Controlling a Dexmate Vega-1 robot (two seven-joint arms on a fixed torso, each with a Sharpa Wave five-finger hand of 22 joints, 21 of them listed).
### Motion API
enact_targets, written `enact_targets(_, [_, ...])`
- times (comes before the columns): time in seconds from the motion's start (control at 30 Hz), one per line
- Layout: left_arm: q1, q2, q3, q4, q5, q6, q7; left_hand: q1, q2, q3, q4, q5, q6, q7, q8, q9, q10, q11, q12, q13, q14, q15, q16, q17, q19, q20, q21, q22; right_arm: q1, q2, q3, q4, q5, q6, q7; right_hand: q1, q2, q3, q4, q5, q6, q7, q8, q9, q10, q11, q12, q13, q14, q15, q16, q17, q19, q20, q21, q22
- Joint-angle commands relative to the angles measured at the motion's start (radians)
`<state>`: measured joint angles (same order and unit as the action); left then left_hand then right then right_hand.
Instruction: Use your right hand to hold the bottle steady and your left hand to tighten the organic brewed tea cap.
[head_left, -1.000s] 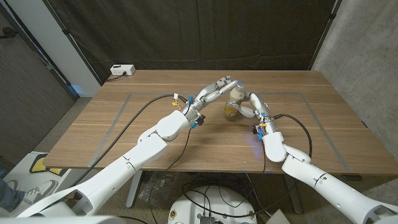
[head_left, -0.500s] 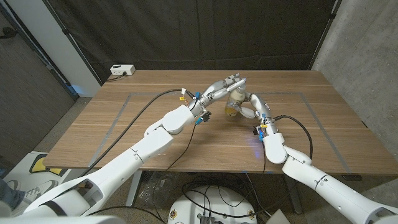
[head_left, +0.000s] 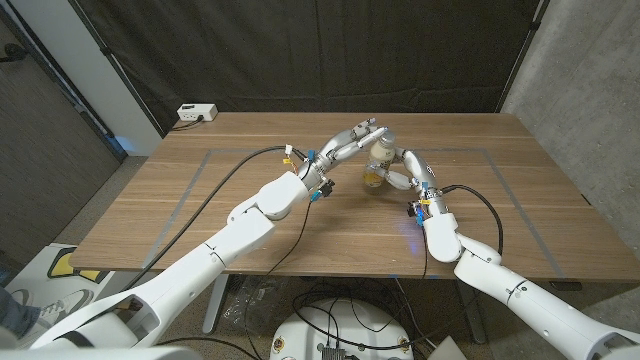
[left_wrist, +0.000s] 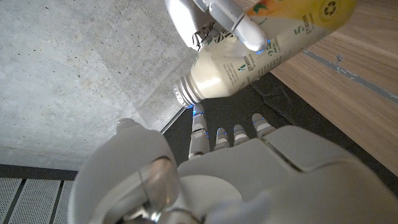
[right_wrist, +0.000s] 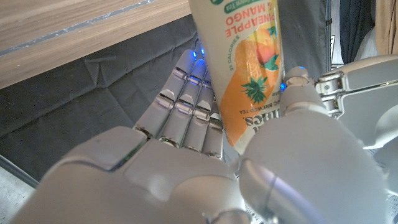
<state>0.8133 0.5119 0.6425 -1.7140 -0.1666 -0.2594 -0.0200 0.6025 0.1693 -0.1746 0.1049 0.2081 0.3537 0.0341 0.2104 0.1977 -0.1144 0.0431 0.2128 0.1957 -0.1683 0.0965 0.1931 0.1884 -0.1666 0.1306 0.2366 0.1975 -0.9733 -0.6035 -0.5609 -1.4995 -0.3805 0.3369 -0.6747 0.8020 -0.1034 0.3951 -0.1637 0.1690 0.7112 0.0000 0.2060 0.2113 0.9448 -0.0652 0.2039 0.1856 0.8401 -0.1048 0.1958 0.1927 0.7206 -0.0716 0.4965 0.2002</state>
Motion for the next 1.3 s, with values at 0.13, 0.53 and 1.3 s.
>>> enact_targets(0.13, [0.081, 0.043, -0.039, -0.087, 0.005, 0.023, 0.064, 0.0, -0.008, 0.003, 0.0, -0.001, -0.003, -0.002, -0.005, 0.002, -0.002, 0.003, 0.005, 0.002, -0.051, -0.004, 0.001, 0.005, -0.183, 0.004, 0.007, 0.005, 0.01, 0.002, -0.007, 0.012, 0.003, 0.009, 0.013, 0.192, 0.199, 0.02, 0.017, 0.006, 0.081, -0.072, 0.007, 0.002, 0.015, -0.014, 0.003, 0.001, 0.009, -0.095, 0.003, 0.004, -0.005, -0.096, 0.009, 0.0])
enact_targets(0.53, [0.132, 0.057, -0.057, -0.132, 0.004, 0.034, 0.102, 0.003, -0.008, 0.007, 0.0, -0.002, -0.002, -0.004, -0.005, 0.002, -0.002, 0.0, 0.005, 0.002, -0.051, -0.005, 0.001, 0.005, -0.183, 0.004, 0.007, 0.005, 0.03, 0.006, -0.02, 0.031, 0.002, 0.025, 0.032, 0.191, 0.199, 0.02, 0.017, 0.006, 0.081, -0.071, 0.007, 0.002, 0.015, -0.013, 0.003, 0.001, 0.007, -0.096, 0.003, 0.005, -0.006, -0.096, 0.011, 0.0])
enact_targets(1.3, [0.071, 0.033, -0.019, -0.081, 0.002, 0.046, 0.048, 0.007, -0.007, 0.012, 0.0, -0.003, 0.003, -0.001, -0.003, 0.002, -0.001, 0.002, 0.005, 0.002, -0.051, -0.003, 0.001, 0.005, -0.187, 0.004, 0.005, 0.005, 0.03, 0.008, -0.014, 0.033, 0.003, 0.029, 0.019, 0.191, 0.199, 0.02, 0.017, 0.006, 0.081, -0.072, 0.007, 0.002, 0.016, -0.01, 0.004, 0.001, 0.007, -0.097, 0.003, 0.005, -0.007, -0.096, 0.015, 0.0])
